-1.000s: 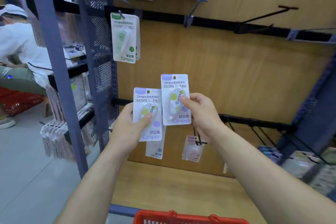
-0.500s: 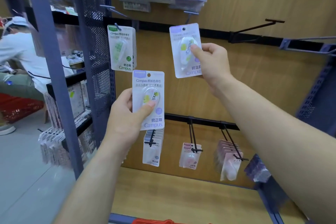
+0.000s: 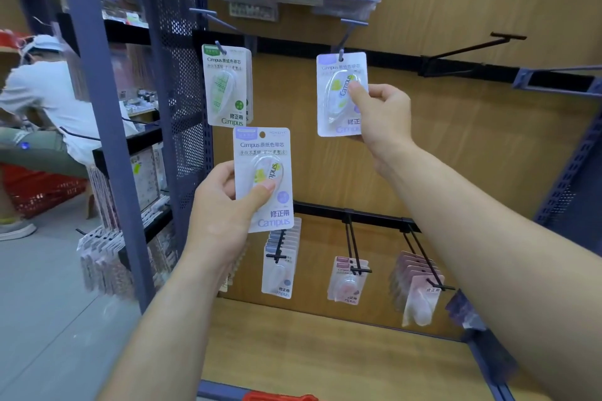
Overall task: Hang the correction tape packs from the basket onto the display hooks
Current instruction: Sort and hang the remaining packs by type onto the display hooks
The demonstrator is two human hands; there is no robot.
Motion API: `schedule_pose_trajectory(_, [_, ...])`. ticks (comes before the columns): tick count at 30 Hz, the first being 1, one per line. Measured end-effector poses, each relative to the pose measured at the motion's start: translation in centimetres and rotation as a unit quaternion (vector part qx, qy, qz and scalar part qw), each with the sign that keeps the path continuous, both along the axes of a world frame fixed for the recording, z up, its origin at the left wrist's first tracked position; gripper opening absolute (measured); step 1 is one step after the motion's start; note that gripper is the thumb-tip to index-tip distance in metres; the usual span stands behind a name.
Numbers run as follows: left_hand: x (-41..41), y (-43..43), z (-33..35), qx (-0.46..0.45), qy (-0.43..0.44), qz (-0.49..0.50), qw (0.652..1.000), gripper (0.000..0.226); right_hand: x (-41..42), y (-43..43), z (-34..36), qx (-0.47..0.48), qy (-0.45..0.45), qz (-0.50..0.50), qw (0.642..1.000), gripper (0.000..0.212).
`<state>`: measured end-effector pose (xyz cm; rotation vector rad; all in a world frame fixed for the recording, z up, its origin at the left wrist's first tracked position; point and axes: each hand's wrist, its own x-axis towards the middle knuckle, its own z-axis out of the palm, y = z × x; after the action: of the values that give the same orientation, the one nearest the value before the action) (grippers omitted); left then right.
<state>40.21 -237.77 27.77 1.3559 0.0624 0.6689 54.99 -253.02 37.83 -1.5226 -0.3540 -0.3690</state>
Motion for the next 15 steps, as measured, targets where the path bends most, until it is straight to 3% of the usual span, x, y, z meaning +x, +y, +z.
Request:
schedule_pose_trajectory(4, [-0.1,0.1,0.4,-0.003,-0.005,-0.002,1.000,0.028,0.7,0.5,0.1,-0.018,0.036,-0.002,0.999,0.022])
schedule_pose_trajectory(7, [-0.3,0.0,0.7,0.000,-0.004,-0.007,1.000,0.027,0.9,0.5,-0.6,-0.082,0.097,-0.038,0.991,0.036])
schedule_pose_trajectory(10, [-0.3,-0.1,0.8,0.011,-0.006,-0.003,1.000,0.026,-1.3,0.2,-2.5,-0.148,0.053,-0.085,0.984,0.040])
schedule_pose_trajectory(12, [-0.2,-0.1,0.6,0.028,-0.003,0.012,1.000,0.026,-3.3,0.0,-4.3,-0.117,0.057,0.022,0.991,0.022])
schedule_pose_trajectory(15, [-0.1,-0.1,0.3,0.054,0.007,0.032,0.998,0.028,-6.5,-0.2,-6.5,-0.106,0.118,0.208,0.965,0.021])
